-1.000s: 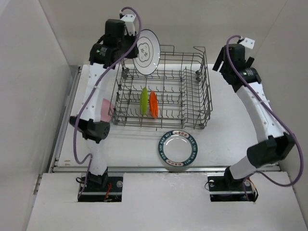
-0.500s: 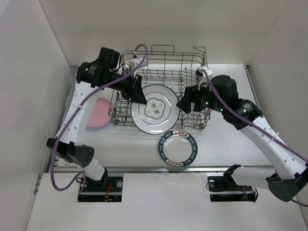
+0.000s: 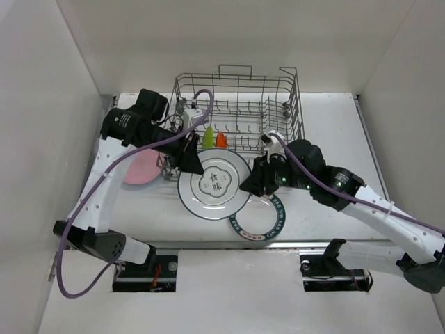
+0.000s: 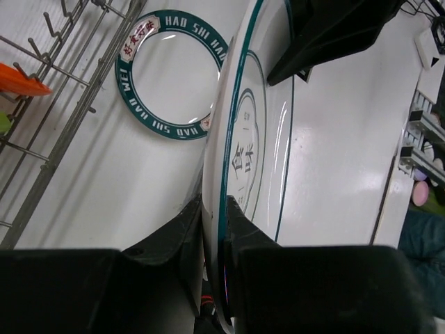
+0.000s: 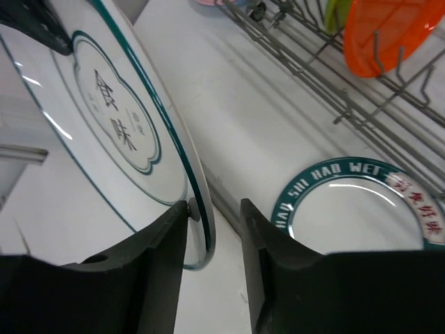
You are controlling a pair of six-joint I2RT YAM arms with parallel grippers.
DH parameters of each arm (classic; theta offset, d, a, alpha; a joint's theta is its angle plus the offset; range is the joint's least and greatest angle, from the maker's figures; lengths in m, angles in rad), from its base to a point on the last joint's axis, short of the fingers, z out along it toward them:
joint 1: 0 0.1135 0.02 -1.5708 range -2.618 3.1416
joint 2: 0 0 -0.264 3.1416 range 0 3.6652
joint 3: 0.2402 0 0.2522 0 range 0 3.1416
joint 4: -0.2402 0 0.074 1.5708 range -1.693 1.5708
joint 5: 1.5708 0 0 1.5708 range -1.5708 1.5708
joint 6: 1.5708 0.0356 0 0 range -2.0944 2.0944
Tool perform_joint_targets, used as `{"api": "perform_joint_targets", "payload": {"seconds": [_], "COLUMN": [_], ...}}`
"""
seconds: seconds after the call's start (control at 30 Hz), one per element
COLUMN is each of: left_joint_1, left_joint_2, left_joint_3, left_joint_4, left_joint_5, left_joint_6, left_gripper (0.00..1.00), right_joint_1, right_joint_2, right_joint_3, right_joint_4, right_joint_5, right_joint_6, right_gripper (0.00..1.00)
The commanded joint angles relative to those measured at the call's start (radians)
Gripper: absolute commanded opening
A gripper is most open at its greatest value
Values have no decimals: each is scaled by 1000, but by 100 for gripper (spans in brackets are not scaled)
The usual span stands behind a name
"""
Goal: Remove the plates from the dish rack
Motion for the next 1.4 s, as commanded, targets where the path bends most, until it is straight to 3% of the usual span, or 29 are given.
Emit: {"api": "perform_joint_targets", "payload": {"seconds": [0.0, 0.07, 0.1, 0.17, 0.2, 0.3, 0.33, 0.4, 0.53, 0.73, 1.17, 1.37], "left_joint_1": [-5, -5, -5, -5, -5, -5, -5, -5, -5, -5, -5, -5], "left_joint_2": [-57, -57, -57, -37, -37, -16, -16, -26, -101, -175, -146, -155], "left_joint_3": [-12, -21, -33, -33, -44, -44, -44, -44, -72, -107, -107, -107], "left_joint_4": [-75, -75, -84, -84, -75, -63, -53, -38, 55, 177, 168, 168], "left_joint_5": [132, 132, 132, 115, 95, -19, -44, -113, -259, -478, -518, -518], "left_joint_6": [63, 72, 72, 60, 45, 2, 2, -23, -102, -182, -193, -193], "left_gripper": [0, 0, 0, 1, 16, 77, 81, 98, 100, 100, 100, 100], "right_joint_1": [36, 36, 36, 36, 36, 36, 36, 36, 36, 36, -18, -96], "right_joint_2": [2, -8, -20, -34, -47, -59, -59, -59, -38, 8, 59, 49], "right_joint_3": [-18, -27, -27, -27, -27, -27, -27, -27, -39, -108, -207, -141], "right_joint_4": [124, 142, 154, 155, 142, 67, -1, -66, -259, -391, -481, -491], "right_joint_5": [23, 23, 23, 34, 70, 120, 133, 143, 130, 112, 334, 324], "right_joint_6": [57, 82, 99, 123, 132, 142, 142, 142, 142, 152, 303, 312], "right_gripper": [40, 27, 12, 0, 0, 0, 0, 0, 0, 0, 0, 0]}}
